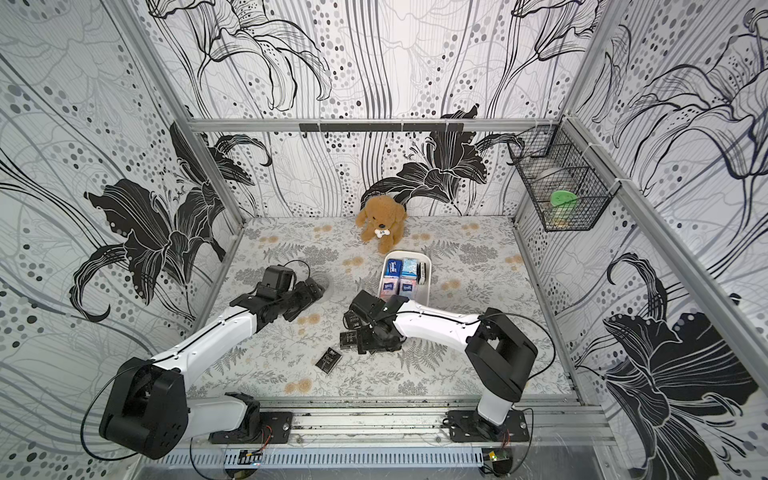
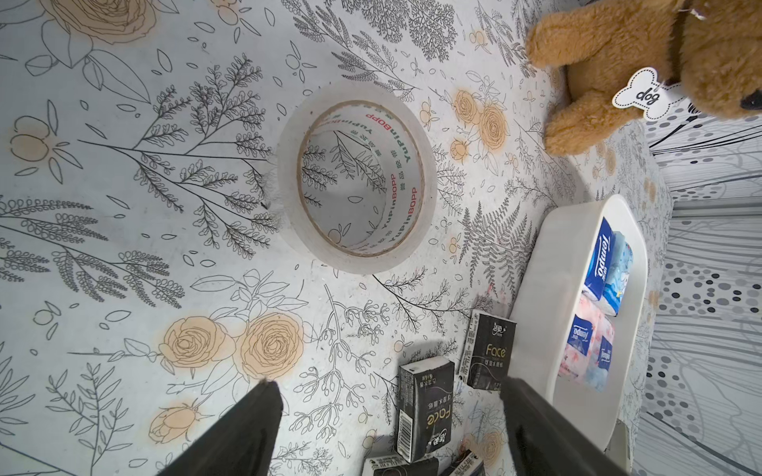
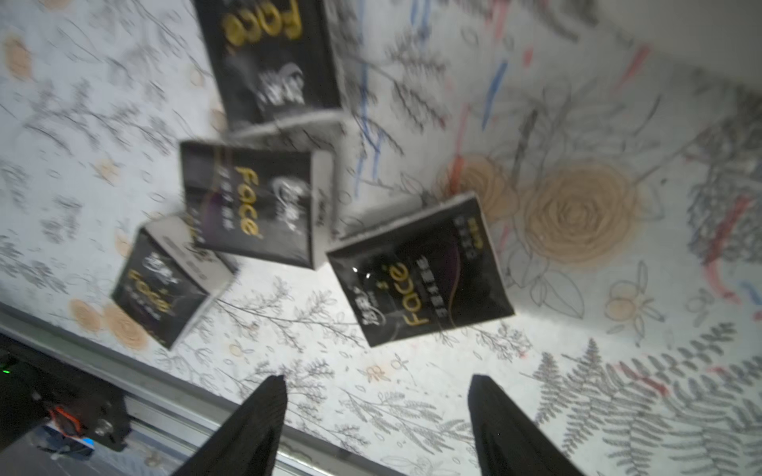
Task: Put the pocket tissues into the storage box
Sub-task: Pick up the pocket tissues from the center of the board.
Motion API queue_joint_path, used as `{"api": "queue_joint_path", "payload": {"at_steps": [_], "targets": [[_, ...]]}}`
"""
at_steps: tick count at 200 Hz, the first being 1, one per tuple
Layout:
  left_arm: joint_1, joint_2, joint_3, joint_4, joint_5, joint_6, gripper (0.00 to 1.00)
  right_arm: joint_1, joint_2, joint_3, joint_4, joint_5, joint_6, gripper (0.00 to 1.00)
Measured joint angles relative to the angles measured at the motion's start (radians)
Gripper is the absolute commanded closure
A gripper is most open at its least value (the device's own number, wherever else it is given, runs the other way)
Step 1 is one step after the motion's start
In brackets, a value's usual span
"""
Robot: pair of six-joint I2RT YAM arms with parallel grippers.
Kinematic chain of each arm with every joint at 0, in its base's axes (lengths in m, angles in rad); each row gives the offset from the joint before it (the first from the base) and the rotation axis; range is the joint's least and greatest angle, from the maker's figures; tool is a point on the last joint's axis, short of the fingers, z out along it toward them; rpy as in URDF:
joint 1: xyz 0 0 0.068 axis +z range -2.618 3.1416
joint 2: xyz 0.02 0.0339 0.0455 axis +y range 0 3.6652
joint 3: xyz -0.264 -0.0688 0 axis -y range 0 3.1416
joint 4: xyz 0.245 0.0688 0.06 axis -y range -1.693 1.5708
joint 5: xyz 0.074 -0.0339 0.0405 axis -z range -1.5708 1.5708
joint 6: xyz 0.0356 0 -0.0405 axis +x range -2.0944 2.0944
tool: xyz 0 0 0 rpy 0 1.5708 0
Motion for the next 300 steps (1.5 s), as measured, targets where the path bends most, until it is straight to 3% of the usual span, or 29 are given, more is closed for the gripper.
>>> {"api": "queue_joint_path", "payload": {"at_steps": [83,175,300], "targets": [[0.000,-0.007,0.000,-0.005,0.001,0.001,0.12,-0.003,0.042,-0.036,0.093,-0.020,0.075,0.23],[0.000,-0.045,0.000,-0.006,-0.004,0.003,0.12,-0.017,0.195,0.215,0.022,0.108,-0.018,0.21],[0.000,-0.055,-0.009,-0.010,-0.011,0.007,0.12,-0.018,0.254,0.248,-0.079,0.203,-0.035,0.33]]}}
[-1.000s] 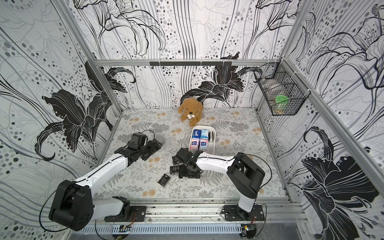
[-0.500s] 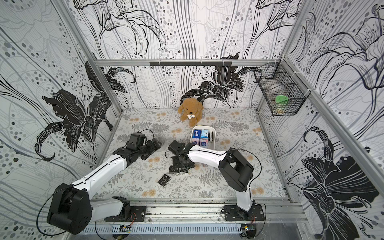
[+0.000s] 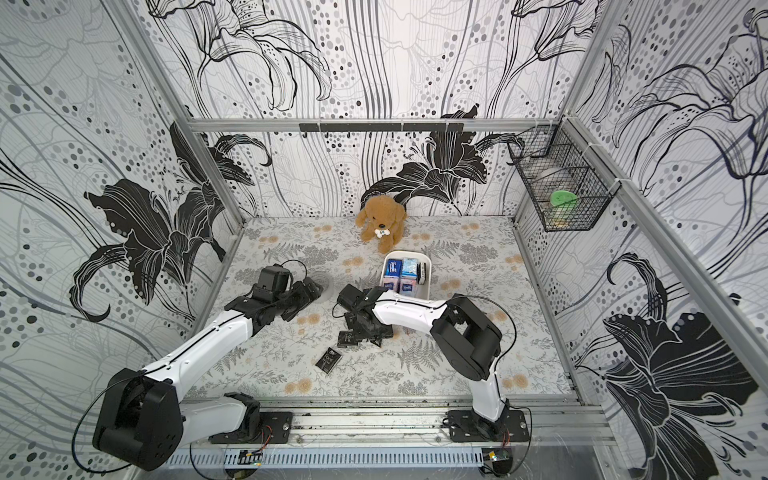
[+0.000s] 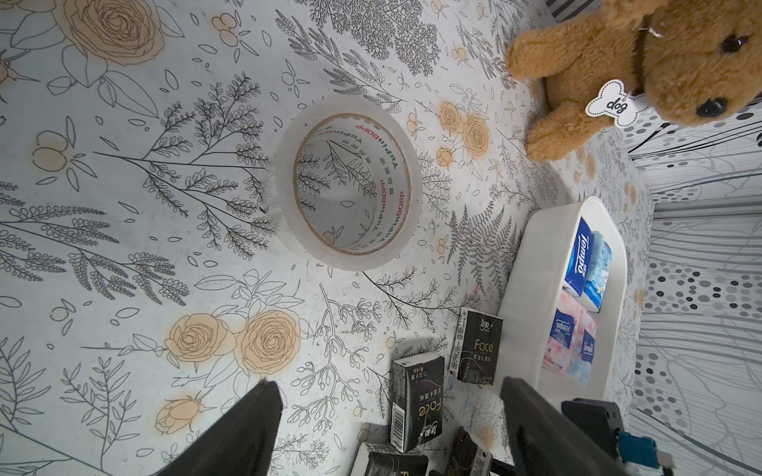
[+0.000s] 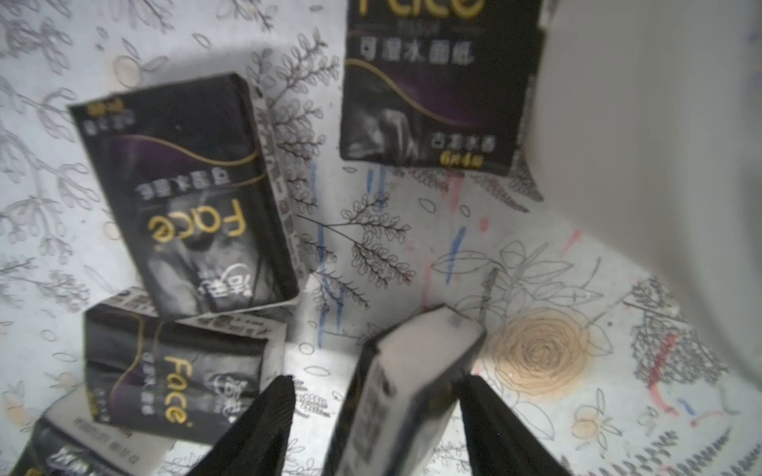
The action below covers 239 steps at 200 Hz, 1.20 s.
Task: Put the pocket tissues into the storage box
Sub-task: Pick up the pocket tissues from the center of the board, then place the pocket tissues in the storage box.
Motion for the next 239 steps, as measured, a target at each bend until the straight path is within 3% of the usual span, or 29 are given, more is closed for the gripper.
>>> {"api": "queue_joint_path", "payload": {"at_steps": [17,56,72,150,194,239], "targets": [[0.000,-0.001,0.000,0.000,0.000,0.001,0.12,0.000,0.011,0.005,-0.016,0.010,-0.001,0.40],[0.000,-0.002,0.000,0.000,-0.003,0.001,0.12,0.000,0.017,0.007,-0.038,0.032,-0.001,0.71],[0.001,-0.002,0.000,0.000,-0.006,0.001,0.12,0.000,0.016,0.007,-0.045,0.039,-0.004,0.78],[0.001,-0.002,0.000,0.000,-0.003,0.001,0.12,-0.036,-0.103,0.039,-0.073,0.055,-0.048,0.78],[0.000,0.000,0.000,0.003,0.031,-0.005,0.12,-0.216,-0.236,0.065,-0.063,0.060,-0.139,0.77],[-0.045,0.028,0.000,0.016,0.056,-0.011,0.12,-0.415,-0.240,0.086,-0.045,0.047,-0.251,0.77]]}}
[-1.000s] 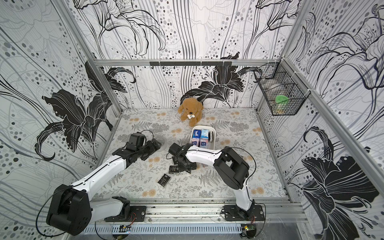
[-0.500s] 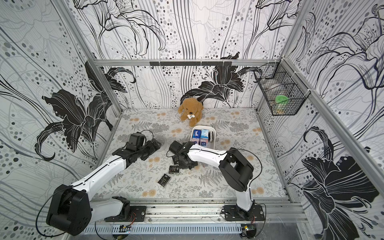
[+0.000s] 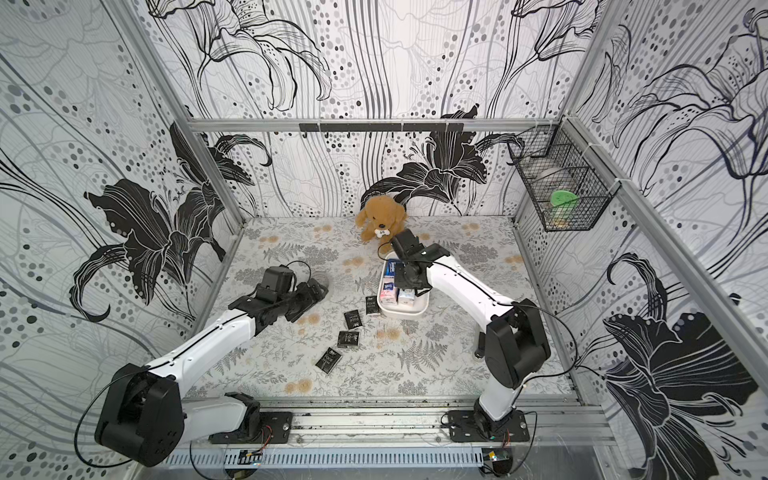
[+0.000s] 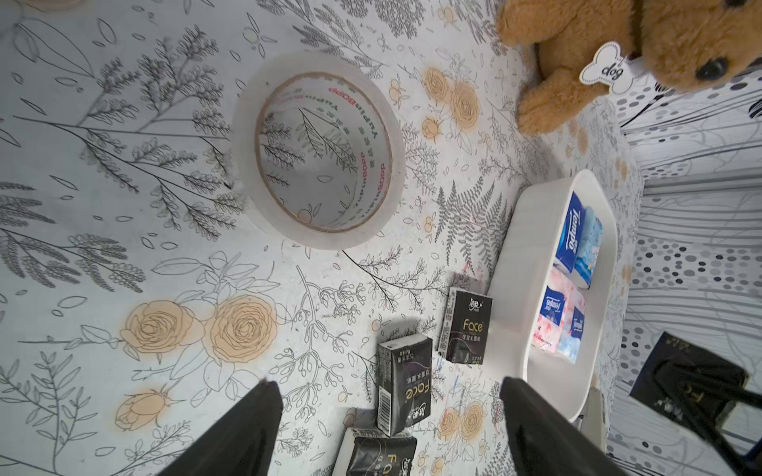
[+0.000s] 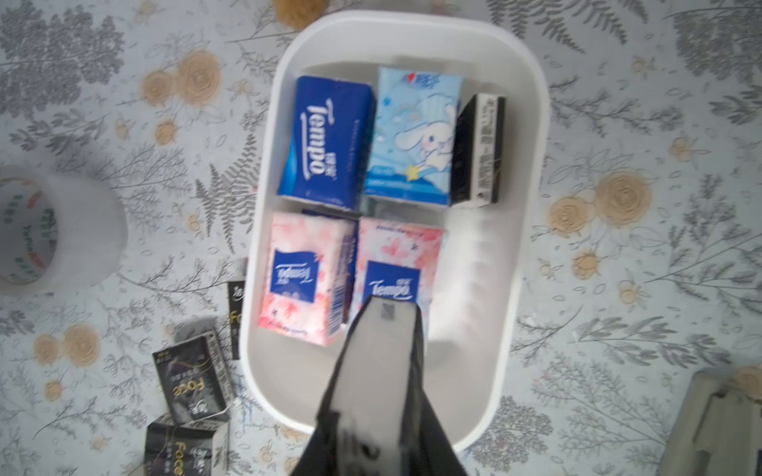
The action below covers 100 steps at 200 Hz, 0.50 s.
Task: Put the pocket tissues into the storage box
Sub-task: Place the pocket tissues in the storage box.
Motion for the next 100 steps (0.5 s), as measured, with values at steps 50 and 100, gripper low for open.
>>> {"api": "queue_joint_path", "payload": {"at_steps": [50,100], "targets": [[-0.048,0.027,0.000,0.002,0.005,-0.001,0.12,-0.098,0.072,0.000,0.030,-0.040,-0.070,0.77],[-0.055,0.044,0.000,0.002,0.005,0.000,0.12,-0.133,0.145,0.000,0.042,-0.060,-0.108,0.75]]}}
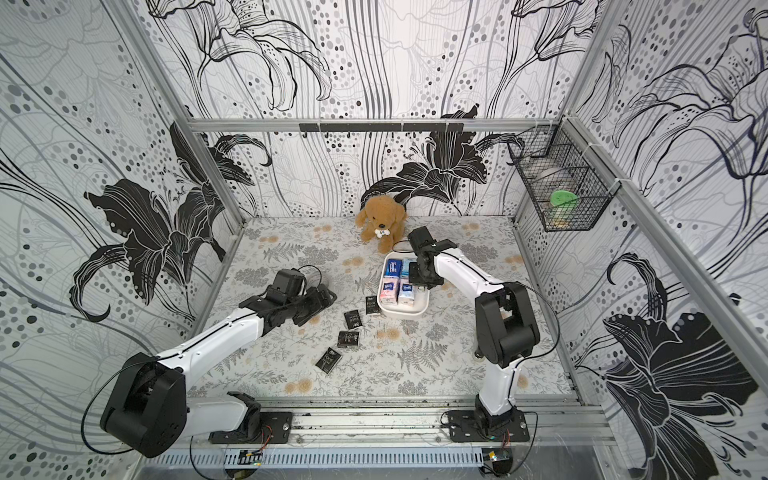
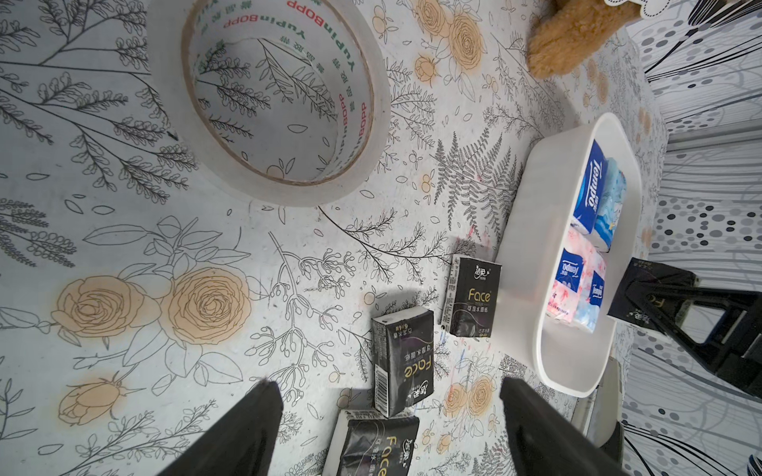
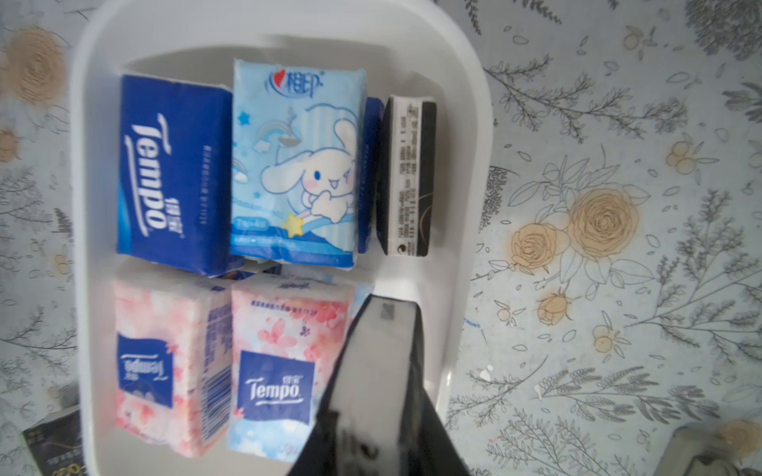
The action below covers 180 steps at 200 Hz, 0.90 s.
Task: Put the pocket tissues into the storage box
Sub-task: Place the pocket tissues in the storage box.
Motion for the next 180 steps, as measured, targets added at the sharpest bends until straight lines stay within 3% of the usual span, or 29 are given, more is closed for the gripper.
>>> {"api": "queue_joint_path", "payload": {"at_steps": [27,87,149,180], "targets": [[0.000,0.002,0.000,0.000,0.000,0.000,0.12,-0.007,0.029,0.001,0.003,-0.013,-0.013,0.72],[-0.002,0.002,0.002,-0.002,0.000,0.001,0.12,-0.008,0.062,0.027,-0.001,-0.003,-0.018,0.51],[-0.002,0.002,0.004,0.006,-0.004,-0.003,0.12,-0.001,-0.032,0.062,-0.012,-0.001,0.004,0.47],[0.011,0.002,0.003,0.028,-0.007,-0.022,0.12,0.080,-0.099,0.063,0.002,-0.022,0.047,0.45]]}}
